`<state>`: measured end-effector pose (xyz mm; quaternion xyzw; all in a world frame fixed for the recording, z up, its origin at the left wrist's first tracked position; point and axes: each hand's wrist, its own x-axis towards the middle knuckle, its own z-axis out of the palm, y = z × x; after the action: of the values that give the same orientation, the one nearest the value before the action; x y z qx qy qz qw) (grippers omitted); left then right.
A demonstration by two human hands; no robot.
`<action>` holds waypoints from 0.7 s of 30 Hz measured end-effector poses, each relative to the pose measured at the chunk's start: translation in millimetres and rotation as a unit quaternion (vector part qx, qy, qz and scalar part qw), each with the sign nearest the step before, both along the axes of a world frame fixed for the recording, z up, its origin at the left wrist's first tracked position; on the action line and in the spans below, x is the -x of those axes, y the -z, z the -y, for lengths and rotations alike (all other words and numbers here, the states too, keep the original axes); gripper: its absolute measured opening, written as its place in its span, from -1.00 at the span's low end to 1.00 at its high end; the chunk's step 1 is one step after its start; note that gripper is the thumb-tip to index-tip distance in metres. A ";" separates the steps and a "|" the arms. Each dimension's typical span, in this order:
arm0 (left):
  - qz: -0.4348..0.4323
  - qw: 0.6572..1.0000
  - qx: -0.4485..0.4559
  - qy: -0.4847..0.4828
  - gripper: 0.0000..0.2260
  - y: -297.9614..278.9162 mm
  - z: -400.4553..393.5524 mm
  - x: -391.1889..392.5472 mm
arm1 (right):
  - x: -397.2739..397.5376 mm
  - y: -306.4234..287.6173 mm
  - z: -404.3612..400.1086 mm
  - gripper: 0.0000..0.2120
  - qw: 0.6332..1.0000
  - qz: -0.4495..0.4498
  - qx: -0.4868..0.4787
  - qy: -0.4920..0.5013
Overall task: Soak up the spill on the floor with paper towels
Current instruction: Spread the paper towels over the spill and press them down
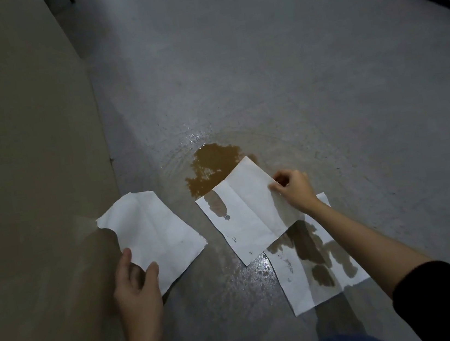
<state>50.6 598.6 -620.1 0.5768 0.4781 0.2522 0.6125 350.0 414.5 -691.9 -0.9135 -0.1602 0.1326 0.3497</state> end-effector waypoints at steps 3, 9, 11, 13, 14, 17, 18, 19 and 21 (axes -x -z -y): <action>-0.011 1.000 -0.002 0.011 -0.49 0.2 0.8 -1.6 | -2.6 4.1 2.6 -0.85 1.000 -0.004 0.008 -0.012; -0.058 0.997 -0.015 0.038 -0.50 -5.0 4.4 -5.0 | 13.5 10.9 1.5 -0.46 0.973 0.170 0.099 -0.120; -0.052 0.998 -0.013 0.044 -0.50 -7.4 6.9 -5.2 | 26.8 17.6 -0.8 -0.33 0.940 0.195 0.158 -0.231; -0.036 0.998 -0.009 0.045 -0.50 -9.3 9.3 -5.8 | 39.0 27.1 -1.6 -0.28 0.910 0.186 0.216 -0.302; -0.029 0.999 -0.008 0.044 -0.49 -10.9 10.5 -6.4 | 43.8 32.1 -1.0 -0.27 0.905 0.172 0.233 -0.312; -0.023 0.999 -0.008 0.040 -0.50 -14.0 12.2 -8.0 | 51.0 41.5 0.0 -0.26 0.915 0.116 0.243 -0.299; -0.024 0.999 -0.010 0.037 -0.50 -14.6 12.5 -8.2 | 51.8 43.1 0.0 -0.26 0.920 0.108 0.240 -0.292; -0.024 0.999 -0.010 0.034 -0.50 -14.8 12.8 -8.6 | 52.3 43.8 -0.3 -0.27 0.922 0.104 0.237 -0.286; -0.021 0.999 -0.008 0.031 -0.50 -15.6 13.6 -9.1 | 52.1 42.3 -0.9 -0.27 0.926 0.104 0.232 -0.279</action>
<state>59.7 585.0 -604.5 0.6013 0.4704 0.2250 0.6054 297.9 415.4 -734.2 -0.8961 -0.4090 0.1625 0.0581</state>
